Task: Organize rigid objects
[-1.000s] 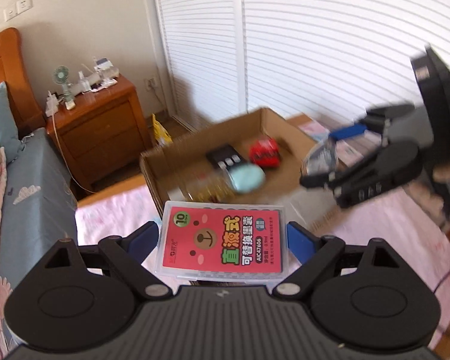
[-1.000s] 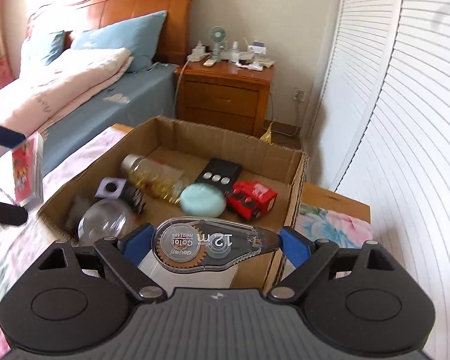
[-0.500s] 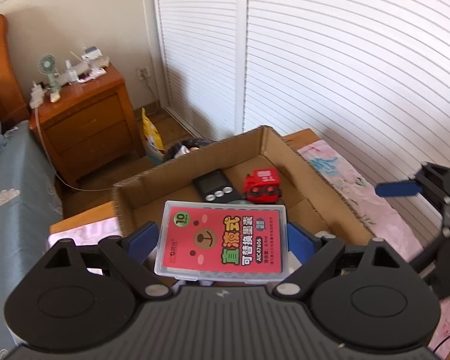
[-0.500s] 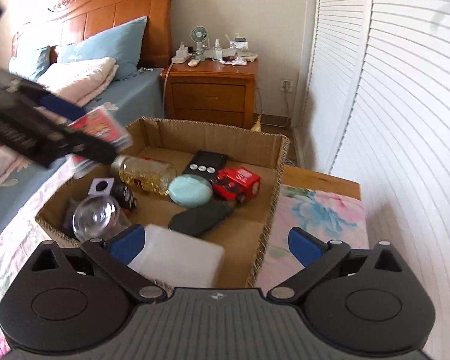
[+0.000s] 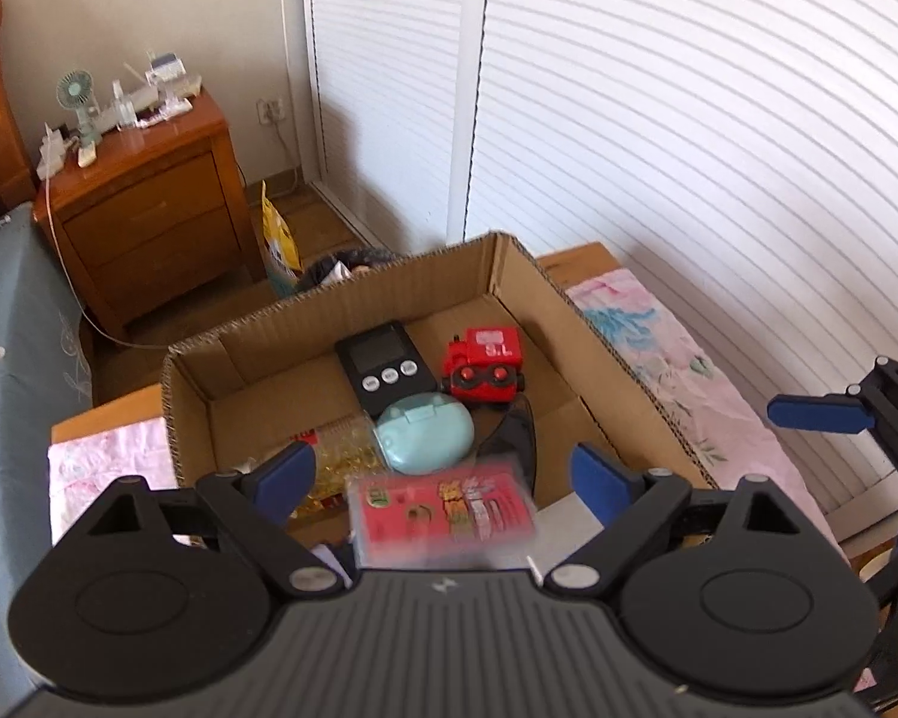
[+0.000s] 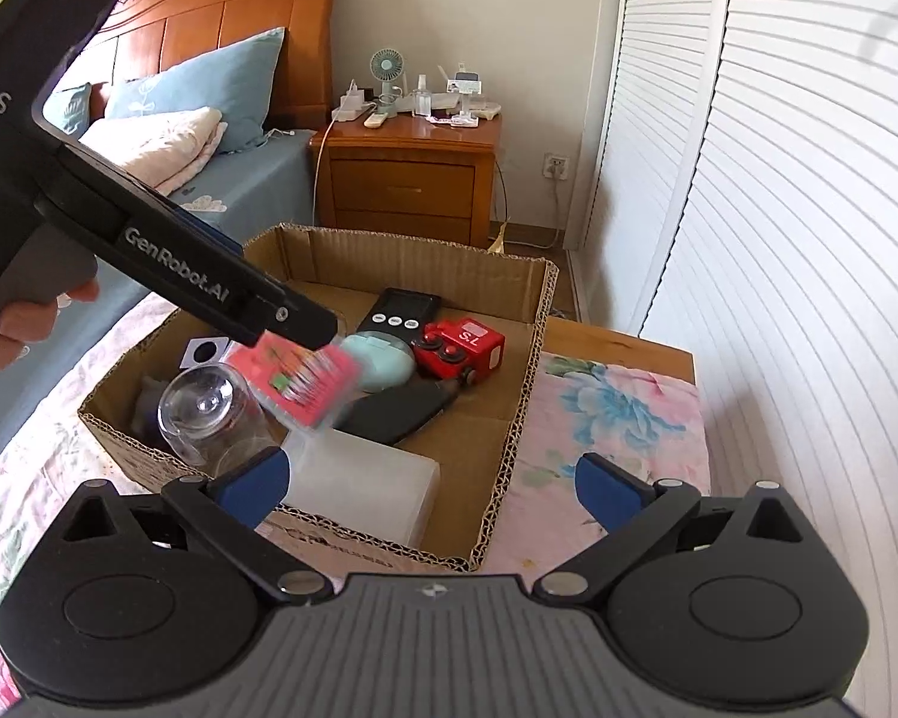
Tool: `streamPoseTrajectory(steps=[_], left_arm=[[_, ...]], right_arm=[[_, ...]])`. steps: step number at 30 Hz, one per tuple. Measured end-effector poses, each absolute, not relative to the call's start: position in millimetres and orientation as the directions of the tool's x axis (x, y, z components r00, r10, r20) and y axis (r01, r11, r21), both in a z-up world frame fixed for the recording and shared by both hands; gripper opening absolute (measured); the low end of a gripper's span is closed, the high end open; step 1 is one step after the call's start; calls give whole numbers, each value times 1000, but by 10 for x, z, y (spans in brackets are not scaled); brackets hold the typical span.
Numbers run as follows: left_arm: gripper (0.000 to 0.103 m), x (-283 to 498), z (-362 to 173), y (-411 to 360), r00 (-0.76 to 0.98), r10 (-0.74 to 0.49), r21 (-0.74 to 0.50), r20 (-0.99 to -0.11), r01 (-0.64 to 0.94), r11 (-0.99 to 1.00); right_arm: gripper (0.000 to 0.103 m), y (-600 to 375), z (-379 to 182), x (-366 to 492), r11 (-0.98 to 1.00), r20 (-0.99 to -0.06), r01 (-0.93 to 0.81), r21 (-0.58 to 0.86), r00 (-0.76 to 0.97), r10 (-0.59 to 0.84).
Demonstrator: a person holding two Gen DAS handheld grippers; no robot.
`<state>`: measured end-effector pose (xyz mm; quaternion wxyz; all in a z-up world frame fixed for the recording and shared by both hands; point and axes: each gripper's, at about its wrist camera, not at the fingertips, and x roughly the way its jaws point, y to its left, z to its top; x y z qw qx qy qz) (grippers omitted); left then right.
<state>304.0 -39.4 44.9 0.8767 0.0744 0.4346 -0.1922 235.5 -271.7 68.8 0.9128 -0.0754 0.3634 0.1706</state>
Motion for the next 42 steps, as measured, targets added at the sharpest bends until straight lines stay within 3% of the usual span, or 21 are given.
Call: streamPoseTrajectory(steps=[8, 24, 32, 42], left_arm=[[92, 2742, 704, -247, 632, -249, 12, -734, 379, 925], [93, 1601, 706, 149, 742, -138, 34, -656, 212, 977], [94, 1260, 412, 231, 706, -31, 25, -707, 69, 997], [94, 1040, 318, 254, 689, -3, 26, -725, 32, 999]], right_arm=[[103, -2626, 812, 2210, 932, -686, -362, -17, 682, 253], [103, -2321, 922, 1703, 974, -730, -204, -98, 680, 69], [103, -2235, 797, 1427, 993, -740, -102, -55, 672, 28], [103, -2174, 754, 1155, 999, -728, -37, -40, 685, -4]])
